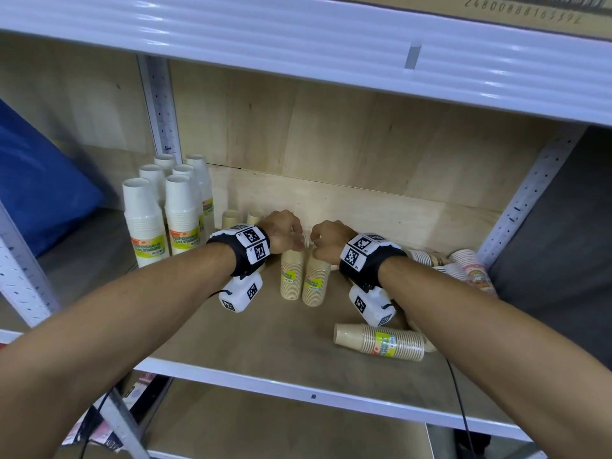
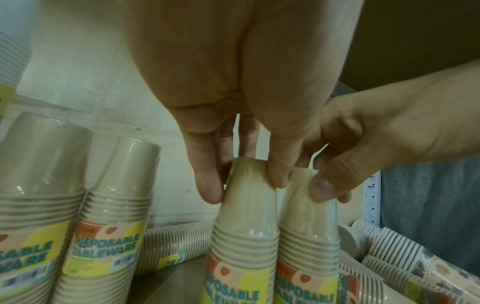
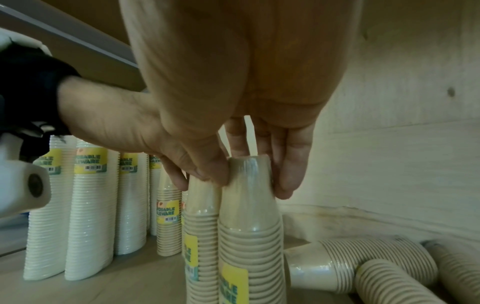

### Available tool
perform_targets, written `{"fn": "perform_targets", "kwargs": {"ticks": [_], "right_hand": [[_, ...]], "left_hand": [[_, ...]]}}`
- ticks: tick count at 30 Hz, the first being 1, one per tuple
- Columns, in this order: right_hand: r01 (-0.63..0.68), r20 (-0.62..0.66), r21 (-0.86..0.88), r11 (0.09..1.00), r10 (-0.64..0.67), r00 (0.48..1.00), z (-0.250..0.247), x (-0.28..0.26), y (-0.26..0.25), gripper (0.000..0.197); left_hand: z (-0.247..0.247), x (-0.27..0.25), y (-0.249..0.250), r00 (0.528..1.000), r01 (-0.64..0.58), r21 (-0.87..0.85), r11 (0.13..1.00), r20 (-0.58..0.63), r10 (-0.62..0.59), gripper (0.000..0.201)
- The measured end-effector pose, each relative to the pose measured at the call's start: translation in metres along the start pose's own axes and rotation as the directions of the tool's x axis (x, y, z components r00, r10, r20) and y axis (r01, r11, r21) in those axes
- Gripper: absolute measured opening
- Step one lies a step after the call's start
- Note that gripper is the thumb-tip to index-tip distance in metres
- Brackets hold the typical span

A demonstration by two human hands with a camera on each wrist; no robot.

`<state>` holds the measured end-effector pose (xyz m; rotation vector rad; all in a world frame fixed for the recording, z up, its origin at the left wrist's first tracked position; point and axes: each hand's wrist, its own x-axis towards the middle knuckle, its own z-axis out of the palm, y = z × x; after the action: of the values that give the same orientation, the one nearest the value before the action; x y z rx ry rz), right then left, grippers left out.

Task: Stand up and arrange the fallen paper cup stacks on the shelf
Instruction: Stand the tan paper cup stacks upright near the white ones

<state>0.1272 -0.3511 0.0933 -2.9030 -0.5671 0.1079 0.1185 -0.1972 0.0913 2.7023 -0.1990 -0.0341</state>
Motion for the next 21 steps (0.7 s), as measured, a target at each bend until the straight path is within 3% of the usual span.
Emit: {"fn": "perform_targets", "kwargs": {"ticks": [4,6,11,18,21], "right_hand": [[-0.026,-0.038,0.004,1.0,0.026,0.999,0.0,0.0,0.002,0.032],[-0.061,-0.038,0.019,0.998,0.062,0.997,0.001,0.002,0.003,0.032],[-0.051,0.001,0.0,0.999,0.051,0.999,-0.001,0.005,-0.001,0.019],[-0.067,-0.029,0.043,0.997,0.069,0.997,-0.003,0.005,0.003,0.032],[-0.085,-0.043,0.054,0.995,0.088,0.995,-0.003,0.006,0.003,0.031]], "left_hand": [[0.0,0.001,0.001,1.0,0.003,-0.048,0.999,0.015,-0.002,0.053],[0.0,0.003,0.002,0.999,-0.012,-0.056,0.998,0.036,0.014,0.055],[0.0,0.006,0.003,0.999,-0.041,-0.025,0.999,0.018,0.041,0.038],[-0.001,0.011,0.005,0.997,-0.047,0.011,0.999,0.068,0.046,0.048],[-0.001,0.013,0.005,0.994,-0.069,0.023,0.997,0.087,0.067,0.043]]}}
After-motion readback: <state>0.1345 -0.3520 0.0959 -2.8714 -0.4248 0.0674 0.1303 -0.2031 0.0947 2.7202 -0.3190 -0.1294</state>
